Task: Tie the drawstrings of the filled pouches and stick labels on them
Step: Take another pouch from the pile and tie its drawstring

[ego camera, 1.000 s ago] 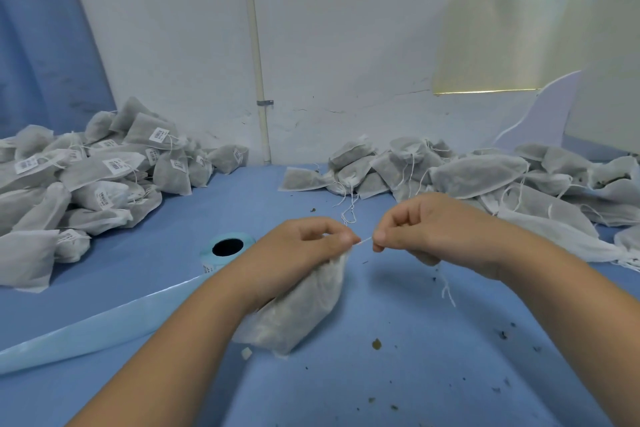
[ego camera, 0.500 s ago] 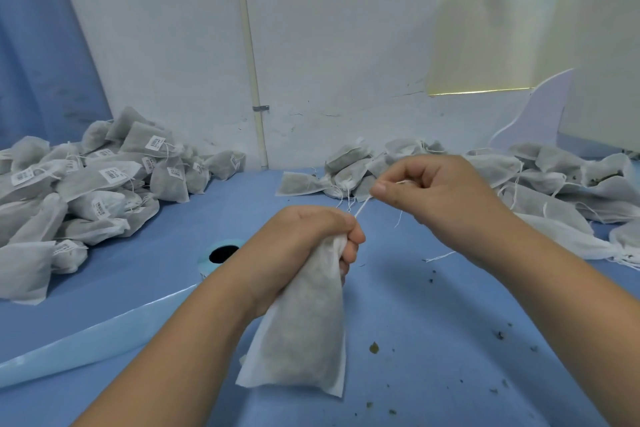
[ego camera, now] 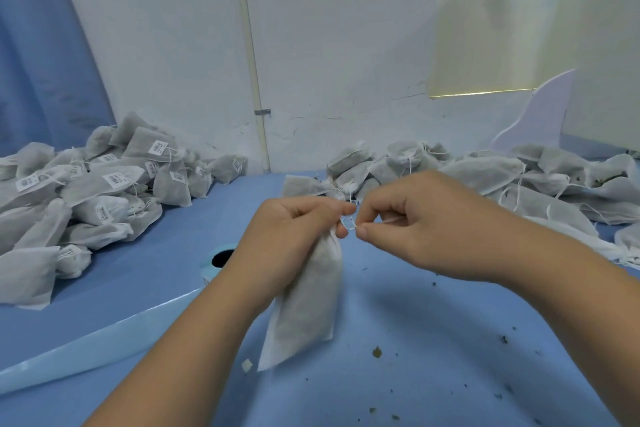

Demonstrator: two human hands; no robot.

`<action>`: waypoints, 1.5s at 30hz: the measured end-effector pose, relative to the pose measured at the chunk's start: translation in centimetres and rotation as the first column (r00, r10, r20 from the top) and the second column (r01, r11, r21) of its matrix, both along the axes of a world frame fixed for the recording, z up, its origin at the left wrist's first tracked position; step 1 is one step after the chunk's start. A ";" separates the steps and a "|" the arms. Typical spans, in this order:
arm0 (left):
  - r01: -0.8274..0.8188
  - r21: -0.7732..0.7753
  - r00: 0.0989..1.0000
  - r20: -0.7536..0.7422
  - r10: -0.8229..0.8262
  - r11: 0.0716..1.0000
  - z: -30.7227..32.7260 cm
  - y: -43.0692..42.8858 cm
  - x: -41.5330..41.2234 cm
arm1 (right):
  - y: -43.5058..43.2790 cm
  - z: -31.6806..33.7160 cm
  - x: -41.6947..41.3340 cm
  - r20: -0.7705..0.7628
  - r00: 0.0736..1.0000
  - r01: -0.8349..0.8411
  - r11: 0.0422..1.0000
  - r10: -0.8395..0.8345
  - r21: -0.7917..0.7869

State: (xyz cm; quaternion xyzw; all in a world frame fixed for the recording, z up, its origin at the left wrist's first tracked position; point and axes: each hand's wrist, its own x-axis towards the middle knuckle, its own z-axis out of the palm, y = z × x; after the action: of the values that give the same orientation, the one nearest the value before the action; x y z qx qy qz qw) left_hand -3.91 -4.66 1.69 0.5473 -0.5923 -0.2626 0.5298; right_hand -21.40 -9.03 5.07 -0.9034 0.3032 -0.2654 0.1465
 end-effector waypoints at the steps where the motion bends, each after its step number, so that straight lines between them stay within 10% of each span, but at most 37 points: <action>1: 0.024 0.020 0.996 0.082 -0.025 1.000 0.0 0.1 -0.1 | 0.2 0.4 -0.2 -0.009 1.000 -0.006 1.000 0.006 -0.008; 7: 0.311 0.173 0.930 0.149 -0.337 0.935 0.6 1.0 -1.1 | -0.1 1.5 -1.3 0.064 0.998 -0.014 1.000 0.015 -0.028; 11: 0.398 0.144 0.913 -0.155 -0.376 0.906 0.7 0.9 -1.4 | -0.8 0.8 -1.1 0.138 0.990 -0.004 0.999 0.000 0.034; 16: 0.589 0.112 0.671 -0.619 -0.407 0.800 0.4 0.2 -0.7 | -1.6 0.2 -0.9 0.043 0.988 0.154 0.984 -0.151 -0.088; 20: 0.644 0.038 0.564 -0.698 -0.441 0.764 0.1 -0.2 -0.1 | -1.3 0.8 -0.8 0.203 0.965 0.199 0.966 -0.164 -0.166; 24: 0.678 -0.021 0.509 -0.707 -0.490 0.735 -0.2 -0.4 0.2 | 0.2 1.5 -0.7 0.229 0.973 0.006 0.992 -0.035 0.124; 45: 0.528 0.155 0.820 -0.347 -0.454 0.835 0.3 -0.1 0.9 | 0.2 0.4 -0.1 0.164 0.982 -0.140 0.936 0.090 0.324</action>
State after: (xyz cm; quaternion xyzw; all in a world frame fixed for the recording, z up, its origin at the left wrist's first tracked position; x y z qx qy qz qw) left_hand -3.02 -4.72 1.97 0.3900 -0.5908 -0.5408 0.4543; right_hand -21.47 -8.83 5.45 -0.8596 0.2789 -0.2669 0.3347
